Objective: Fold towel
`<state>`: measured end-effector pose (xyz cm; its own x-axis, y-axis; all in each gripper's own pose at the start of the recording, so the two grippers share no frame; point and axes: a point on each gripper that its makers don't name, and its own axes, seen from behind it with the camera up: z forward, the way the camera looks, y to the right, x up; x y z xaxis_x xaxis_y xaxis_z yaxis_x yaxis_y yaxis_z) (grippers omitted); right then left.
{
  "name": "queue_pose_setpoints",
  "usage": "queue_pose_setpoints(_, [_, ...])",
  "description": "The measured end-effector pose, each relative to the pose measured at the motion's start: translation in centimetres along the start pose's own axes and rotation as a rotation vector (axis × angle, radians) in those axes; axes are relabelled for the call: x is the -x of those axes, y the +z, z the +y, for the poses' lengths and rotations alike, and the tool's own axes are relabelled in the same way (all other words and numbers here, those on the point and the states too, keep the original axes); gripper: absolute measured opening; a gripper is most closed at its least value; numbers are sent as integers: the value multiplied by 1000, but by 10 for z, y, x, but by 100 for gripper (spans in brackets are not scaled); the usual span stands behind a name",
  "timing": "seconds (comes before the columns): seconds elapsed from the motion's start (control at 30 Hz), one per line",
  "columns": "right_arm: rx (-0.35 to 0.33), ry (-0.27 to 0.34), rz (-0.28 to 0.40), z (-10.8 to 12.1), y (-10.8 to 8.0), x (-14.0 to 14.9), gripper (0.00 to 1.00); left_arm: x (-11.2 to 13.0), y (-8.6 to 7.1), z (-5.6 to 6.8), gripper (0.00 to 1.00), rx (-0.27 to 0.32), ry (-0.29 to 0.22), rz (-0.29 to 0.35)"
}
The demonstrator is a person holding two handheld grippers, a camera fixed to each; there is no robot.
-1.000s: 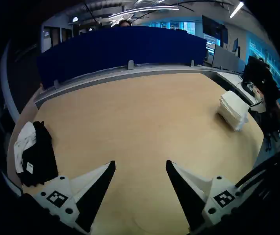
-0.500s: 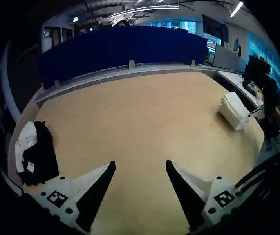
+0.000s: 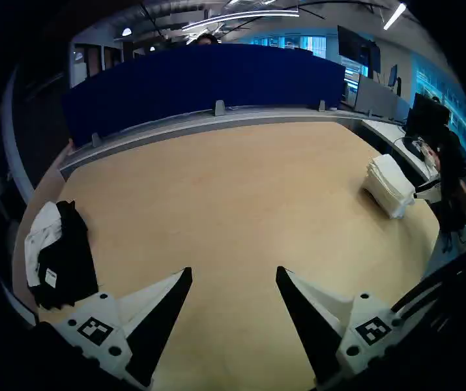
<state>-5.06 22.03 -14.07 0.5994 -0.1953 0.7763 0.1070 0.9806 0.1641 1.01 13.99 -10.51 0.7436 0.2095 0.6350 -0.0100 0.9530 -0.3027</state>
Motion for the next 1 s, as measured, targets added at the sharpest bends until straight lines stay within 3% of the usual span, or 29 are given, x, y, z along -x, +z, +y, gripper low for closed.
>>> queue_pose_setpoints(0.13, [-1, -2, 18, -3, -5, -3, 66, -1, 0, -2, 96, 3, -1, 3])
queue_pose_setpoints(0.27, [-5, 2, 29, -7, -9, -5, 95, -2, 1, -2, 96, 8, -4, 8])
queue_pose_setpoints(0.33, [-4, 7, 35, -9, -11, -7, 100, -3, 0, -2, 96, 11, -4, 11])
queue_pose_setpoints(0.67, [3, 17, 97, -28, -22, -33, 100, -5, -4, -9, 96, 17, -15, 35])
queue_pose_setpoints(0.8, [11, 27, 177, -43, -29, -58, 100, -9, -8, -14, 96, 15, -26, 50])
queue_pose_setpoints(1.0, [50, 71, 351, -61, -48, -110, 100, -12, -12, -23, 96, 13, -35, 72])
